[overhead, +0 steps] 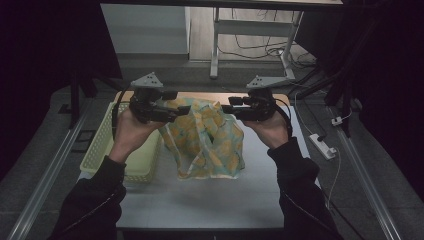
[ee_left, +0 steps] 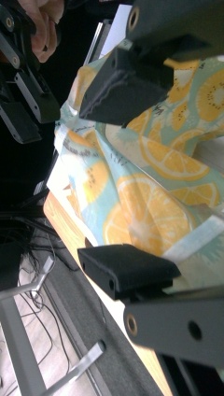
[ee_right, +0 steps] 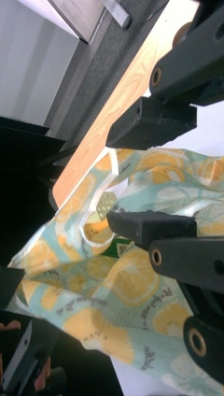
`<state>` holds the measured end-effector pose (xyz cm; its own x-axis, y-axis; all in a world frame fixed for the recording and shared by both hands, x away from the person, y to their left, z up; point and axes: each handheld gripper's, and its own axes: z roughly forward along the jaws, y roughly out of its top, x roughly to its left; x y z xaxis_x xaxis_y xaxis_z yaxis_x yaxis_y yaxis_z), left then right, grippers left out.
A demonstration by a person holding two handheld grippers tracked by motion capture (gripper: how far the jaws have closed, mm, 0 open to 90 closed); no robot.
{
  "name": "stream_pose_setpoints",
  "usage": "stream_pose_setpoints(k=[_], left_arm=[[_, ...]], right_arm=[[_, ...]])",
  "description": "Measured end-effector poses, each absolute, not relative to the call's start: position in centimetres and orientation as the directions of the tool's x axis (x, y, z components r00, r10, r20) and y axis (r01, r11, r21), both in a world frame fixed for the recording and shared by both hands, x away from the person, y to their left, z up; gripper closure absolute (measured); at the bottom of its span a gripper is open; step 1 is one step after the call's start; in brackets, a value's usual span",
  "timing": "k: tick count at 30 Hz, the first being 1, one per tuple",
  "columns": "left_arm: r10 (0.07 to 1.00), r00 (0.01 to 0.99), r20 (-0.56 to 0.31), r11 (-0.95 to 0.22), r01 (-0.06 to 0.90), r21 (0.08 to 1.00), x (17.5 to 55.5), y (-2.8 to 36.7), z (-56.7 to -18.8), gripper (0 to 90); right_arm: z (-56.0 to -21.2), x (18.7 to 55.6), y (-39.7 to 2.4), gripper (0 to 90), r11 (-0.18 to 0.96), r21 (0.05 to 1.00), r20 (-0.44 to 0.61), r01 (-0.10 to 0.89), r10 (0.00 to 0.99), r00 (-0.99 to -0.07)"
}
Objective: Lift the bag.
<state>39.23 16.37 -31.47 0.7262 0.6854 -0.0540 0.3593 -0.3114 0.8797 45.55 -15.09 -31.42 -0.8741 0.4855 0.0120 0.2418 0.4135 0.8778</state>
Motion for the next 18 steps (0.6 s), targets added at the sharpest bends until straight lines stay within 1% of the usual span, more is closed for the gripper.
stream_pose_setpoints(k=[3, 7, 13, 18], left_arm=[[0.694, 0.717, -0.058, -0.305, 0.366, 0.879, 38.8, 16.9, -31.4, 22.3], [0.695, 0.715, -0.071, -0.284, 0.365, 0.887, 38.2, 17.7, -30.9, 18.0], [0.699, 0.713, -0.057, -0.289, 0.355, 0.889, 37.0, 18.7, -30.0, 10.8], [0.716, 0.696, -0.062, -0.312, 0.398, 0.862, 36.3, 19.5, -30.7, 4.9]], right_arm=[[-31.5, 45.4, -15.2, 54.8, 0.409, 0.88, 0.015, 0.241, 0.485, -0.874], [-31.4, 45.1, -15.3, 52.9, 0.407, 0.881, 0.018, 0.241, 0.481, -0.877], [-31.3, 44.5, -15.4, 49.6, 0.401, 0.885, 0.02, 0.235, 0.473, -0.881], [-31.6, 44.1, -15.6, 46.9, 0.401, 0.885, 0.021, 0.234, 0.468, -0.883]])
